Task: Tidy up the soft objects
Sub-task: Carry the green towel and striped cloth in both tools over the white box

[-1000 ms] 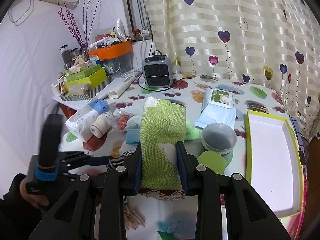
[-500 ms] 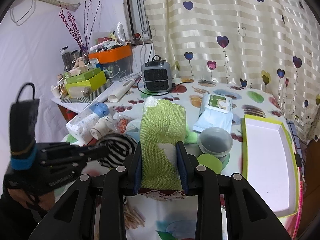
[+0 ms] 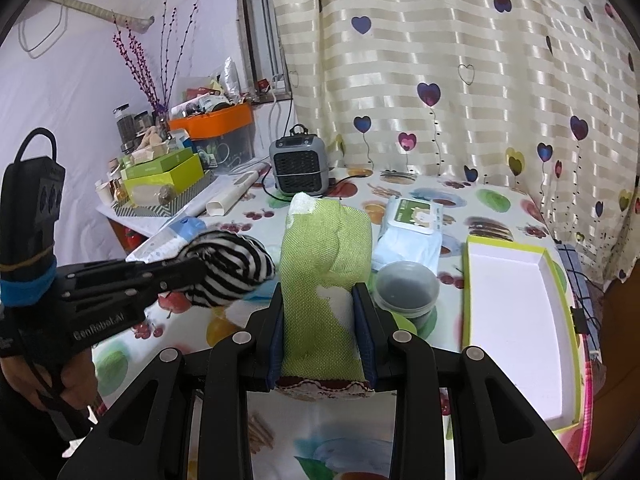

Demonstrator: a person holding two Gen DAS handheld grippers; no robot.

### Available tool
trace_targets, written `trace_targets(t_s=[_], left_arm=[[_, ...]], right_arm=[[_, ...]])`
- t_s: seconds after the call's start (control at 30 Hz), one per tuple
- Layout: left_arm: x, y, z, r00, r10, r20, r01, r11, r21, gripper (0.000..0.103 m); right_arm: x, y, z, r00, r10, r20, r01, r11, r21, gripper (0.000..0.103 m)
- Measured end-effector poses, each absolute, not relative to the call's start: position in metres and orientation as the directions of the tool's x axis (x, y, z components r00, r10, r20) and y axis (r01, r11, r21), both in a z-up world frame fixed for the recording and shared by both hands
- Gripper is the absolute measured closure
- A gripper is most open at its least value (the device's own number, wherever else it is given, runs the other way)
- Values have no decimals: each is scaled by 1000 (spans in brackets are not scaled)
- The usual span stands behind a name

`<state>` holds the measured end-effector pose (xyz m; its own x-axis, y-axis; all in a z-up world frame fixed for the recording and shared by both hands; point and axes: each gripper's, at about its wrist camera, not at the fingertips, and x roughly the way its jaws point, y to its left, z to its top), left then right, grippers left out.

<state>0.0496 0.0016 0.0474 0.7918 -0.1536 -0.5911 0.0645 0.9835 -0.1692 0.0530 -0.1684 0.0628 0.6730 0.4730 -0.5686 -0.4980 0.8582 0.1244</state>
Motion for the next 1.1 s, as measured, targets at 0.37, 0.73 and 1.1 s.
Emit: trace_targets(t_s=[0.37, 0.73, 1.1], left_arm=[[58, -20, 56, 792, -186, -582, 106, 980, -170, 94], [78, -63, 57, 767, -259, -586, 196, 966, -171, 94], [106, -116, 45, 719, -340, -606, 292, 939, -181, 94]], right_arm=[[57, -186, 61, 686, 461, -563, -469, 872, 141, 71], [63, -220, 56, 713, 409, -570, -403, 904, 144, 71], [72, -258, 43, 730, 333, -597, -312, 939, 142, 71]])
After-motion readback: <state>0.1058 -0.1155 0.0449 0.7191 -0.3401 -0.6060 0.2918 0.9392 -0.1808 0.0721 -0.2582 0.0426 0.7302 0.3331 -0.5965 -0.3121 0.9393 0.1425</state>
